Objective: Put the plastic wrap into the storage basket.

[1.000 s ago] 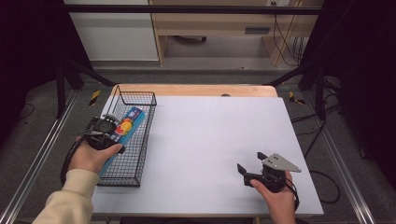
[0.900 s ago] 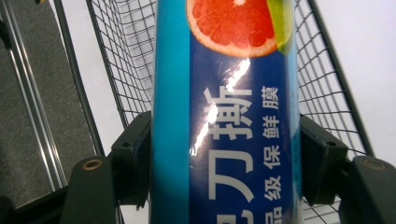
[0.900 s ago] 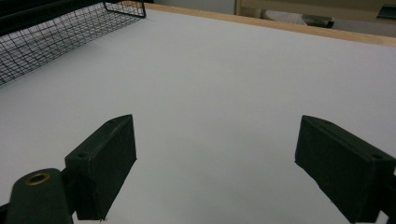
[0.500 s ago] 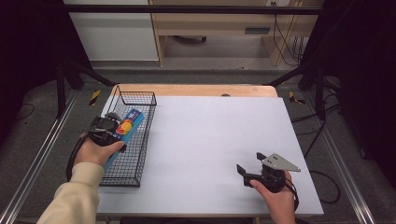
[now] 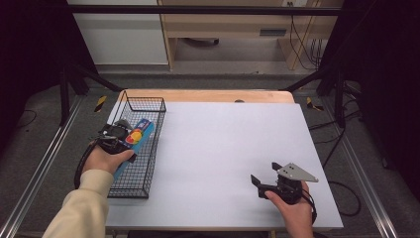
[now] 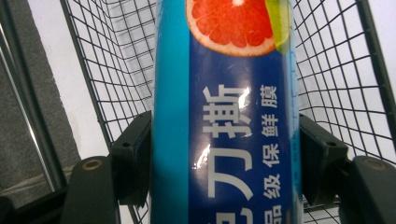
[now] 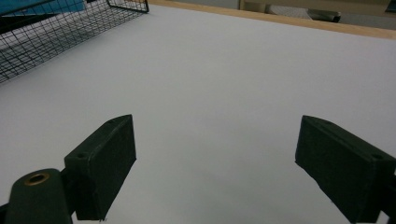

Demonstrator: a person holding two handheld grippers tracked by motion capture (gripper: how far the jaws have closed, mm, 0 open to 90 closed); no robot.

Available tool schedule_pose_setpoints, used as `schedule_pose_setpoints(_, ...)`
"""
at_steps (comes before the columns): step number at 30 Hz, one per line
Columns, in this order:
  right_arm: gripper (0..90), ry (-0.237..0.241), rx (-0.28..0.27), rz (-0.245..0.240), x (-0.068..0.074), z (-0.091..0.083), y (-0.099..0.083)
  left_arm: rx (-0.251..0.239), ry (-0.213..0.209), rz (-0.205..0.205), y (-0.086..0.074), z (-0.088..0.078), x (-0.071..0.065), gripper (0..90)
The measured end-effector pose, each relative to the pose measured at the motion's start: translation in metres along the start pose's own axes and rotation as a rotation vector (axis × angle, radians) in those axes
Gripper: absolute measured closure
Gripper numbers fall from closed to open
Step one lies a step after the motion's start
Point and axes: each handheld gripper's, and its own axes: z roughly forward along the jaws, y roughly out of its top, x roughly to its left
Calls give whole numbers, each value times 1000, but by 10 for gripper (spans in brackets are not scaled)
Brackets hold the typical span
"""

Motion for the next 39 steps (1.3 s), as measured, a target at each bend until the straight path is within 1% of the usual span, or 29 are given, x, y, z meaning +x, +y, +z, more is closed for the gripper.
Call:
schedule_pose_setpoints(5,125,2,2,0,0,0,0,12,-7,-7,1,4,1,321)
schedule_pose_setpoints(10,125,4,5,-2,0,1,0,32,-8,8,2,9,0,321)
schedule_pose_setpoints(12,126,7,7,-1,-1,1,-1,36,-8,6,2,11,0,321)
schedule_pose_setpoints(16,126,5,8,1,-1,1,-1,35,-15,4,2,10,1,321)
schedule_pose_setpoints(26,126,10,15,2,-1,2,-1,59,-20,8,3,13,1,320)
schedule_pose_setpoints(31,126,11,18,-2,-1,2,-1,76,-21,16,5,14,0,320)
schedule_pose_setpoints(34,126,11,20,-3,-1,3,-1,83,-19,10,6,15,0,320)
schedule_pose_setpoints(35,127,18,27,1,-1,3,-2,85,-15,11,6,16,0,320)
schedule_pose_setpoints(39,127,17,29,0,0,4,-2,91,-14,17,7,16,0,319)
